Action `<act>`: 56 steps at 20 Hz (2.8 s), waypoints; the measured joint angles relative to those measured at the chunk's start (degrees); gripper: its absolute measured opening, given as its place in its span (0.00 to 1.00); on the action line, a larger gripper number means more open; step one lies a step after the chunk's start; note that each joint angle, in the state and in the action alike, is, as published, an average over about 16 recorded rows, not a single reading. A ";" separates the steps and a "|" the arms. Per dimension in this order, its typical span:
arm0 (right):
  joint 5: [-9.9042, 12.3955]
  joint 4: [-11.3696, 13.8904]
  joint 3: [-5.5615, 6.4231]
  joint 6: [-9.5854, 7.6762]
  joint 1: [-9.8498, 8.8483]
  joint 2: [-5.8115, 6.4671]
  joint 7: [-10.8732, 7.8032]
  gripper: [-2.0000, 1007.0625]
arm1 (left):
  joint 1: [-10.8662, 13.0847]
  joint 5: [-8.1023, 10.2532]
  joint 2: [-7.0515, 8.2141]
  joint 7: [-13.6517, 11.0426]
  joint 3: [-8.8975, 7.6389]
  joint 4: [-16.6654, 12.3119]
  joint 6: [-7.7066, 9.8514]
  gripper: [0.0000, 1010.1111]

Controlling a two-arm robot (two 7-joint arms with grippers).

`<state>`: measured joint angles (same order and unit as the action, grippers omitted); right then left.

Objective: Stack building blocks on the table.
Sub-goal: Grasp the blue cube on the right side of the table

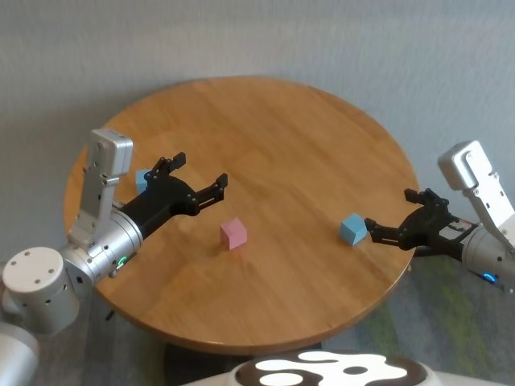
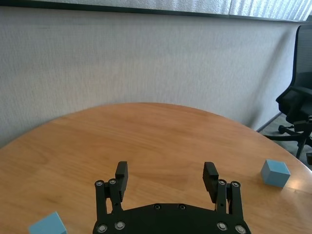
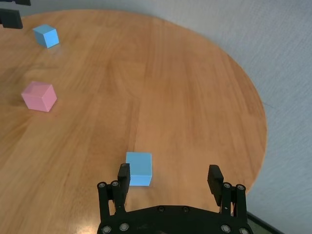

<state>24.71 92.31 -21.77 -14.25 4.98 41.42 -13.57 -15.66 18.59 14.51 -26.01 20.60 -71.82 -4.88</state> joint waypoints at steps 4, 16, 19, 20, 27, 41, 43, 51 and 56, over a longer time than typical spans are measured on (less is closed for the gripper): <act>-1.83 -1.73 -0.87 0.97 0.75 -0.49 -1.04 1.00 | -0.01 0.02 0.00 -0.05 0.01 0.02 0.01 0.99; -4.82 -5.31 -2.12 1.46 2.99 -3.51 -3.06 1.00 | -0.05 0.06 0.00 -0.14 0.03 0.04 0.01 0.99; -4.89 -5.93 -2.17 0.40 3.47 -4.31 -3.58 1.00 | -0.06 0.06 0.00 -0.15 0.03 0.04 0.01 0.99; -4.87 -6.12 -2.17 -0.03 3.62 -4.58 -3.74 1.00 | -0.06 0.07 0.00 -0.16 0.03 0.04 0.01 0.99; -4.41 -7.19 -1.81 -3.45 4.38 -6.25 -4.66 1.00 | -0.06 0.07 0.00 -0.16 0.03 0.04 0.01 0.99; -5.13 -9.34 -1.08 -6.34 5.45 -8.83 -5.72 1.00 | -0.07 0.07 0.00 -0.16 0.03 0.04 0.01 0.99; -5.37 -9.58 -1.02 -6.37 5.57 -9.14 -5.89 1.00 | -0.07 0.07 0.00 -0.16 0.03 0.04 0.01 0.99; -6.14 -10.11 -0.72 -6.48 5.86 -10.11 -6.41 1.00 | -0.07 0.07 0.00 -0.16 0.03 0.04 0.01 0.99; -6.45 -10.18 -0.58 -6.60 5.89 -10.35 -6.53 1.00 | -0.07 0.07 0.00 -0.16 0.03 0.04 0.01 0.99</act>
<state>18.26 82.13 -22.35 -20.84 10.87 31.07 -20.09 -15.73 18.66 14.51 -26.17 20.63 -71.77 -4.87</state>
